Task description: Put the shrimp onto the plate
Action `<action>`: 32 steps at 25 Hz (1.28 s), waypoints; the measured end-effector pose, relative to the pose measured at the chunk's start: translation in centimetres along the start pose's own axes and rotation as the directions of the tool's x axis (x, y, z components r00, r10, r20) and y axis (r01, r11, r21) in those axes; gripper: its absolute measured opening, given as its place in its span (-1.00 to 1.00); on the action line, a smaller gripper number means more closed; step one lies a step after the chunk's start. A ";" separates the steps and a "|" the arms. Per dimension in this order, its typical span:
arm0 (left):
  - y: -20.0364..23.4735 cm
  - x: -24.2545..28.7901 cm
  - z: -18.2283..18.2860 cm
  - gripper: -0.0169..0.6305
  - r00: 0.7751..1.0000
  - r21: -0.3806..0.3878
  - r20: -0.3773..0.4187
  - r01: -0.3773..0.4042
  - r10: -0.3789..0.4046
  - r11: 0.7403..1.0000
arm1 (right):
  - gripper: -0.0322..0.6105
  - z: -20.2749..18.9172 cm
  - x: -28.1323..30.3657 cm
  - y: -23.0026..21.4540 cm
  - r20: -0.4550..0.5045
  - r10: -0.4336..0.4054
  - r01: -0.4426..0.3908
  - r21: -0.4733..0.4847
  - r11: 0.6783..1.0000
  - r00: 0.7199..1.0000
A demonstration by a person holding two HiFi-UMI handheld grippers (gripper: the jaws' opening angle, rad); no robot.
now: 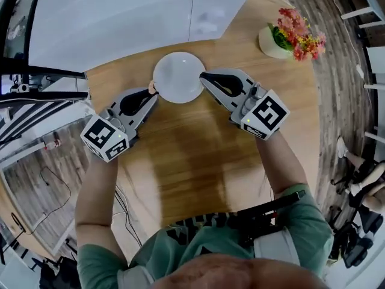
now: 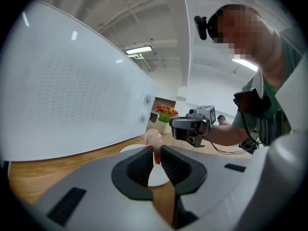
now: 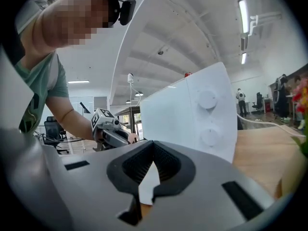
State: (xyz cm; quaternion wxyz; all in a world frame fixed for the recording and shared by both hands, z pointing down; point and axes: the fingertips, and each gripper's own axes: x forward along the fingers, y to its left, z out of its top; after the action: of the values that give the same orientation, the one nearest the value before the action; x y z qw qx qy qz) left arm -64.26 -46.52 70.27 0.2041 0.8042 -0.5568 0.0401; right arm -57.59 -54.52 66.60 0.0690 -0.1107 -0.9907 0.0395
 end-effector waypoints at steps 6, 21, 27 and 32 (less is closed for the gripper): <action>1.0 2.5 -1.0 -0.78 0.998 0.096 -0.061 0.003 0.003 0.995 | -0.88 -1.3 2.1 -0.9 0.000 -0.031 0.031 -0.019 0.999 1.000; 2.7 4.8 -2.3 -0.78 0.991 0.214 -0.118 -0.032 0.059 0.976 | -0.88 -3.4 3.1 -1.4 0.032 -0.111 0.109 0.037 0.993 0.993; 2.5 5.5 -3.0 -0.78 0.989 0.237 -0.130 -0.035 0.067 0.971 | -0.88 -3.6 3.2 -1.3 0.031 -0.110 0.109 0.018 0.994 0.993; 2.2 5.6 -2.9 -0.78 0.990 0.230 -0.131 -0.028 0.059 0.973 | -0.88 -3.3 2.9 -1.3 0.038 -0.111 0.110 0.029 0.994 0.993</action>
State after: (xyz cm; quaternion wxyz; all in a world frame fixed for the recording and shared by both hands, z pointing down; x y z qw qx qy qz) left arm -63.68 -51.04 75.20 0.1473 0.8052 -0.5507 0.1632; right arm -60.16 -54.91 70.39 0.0528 -0.0539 -0.9958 0.0511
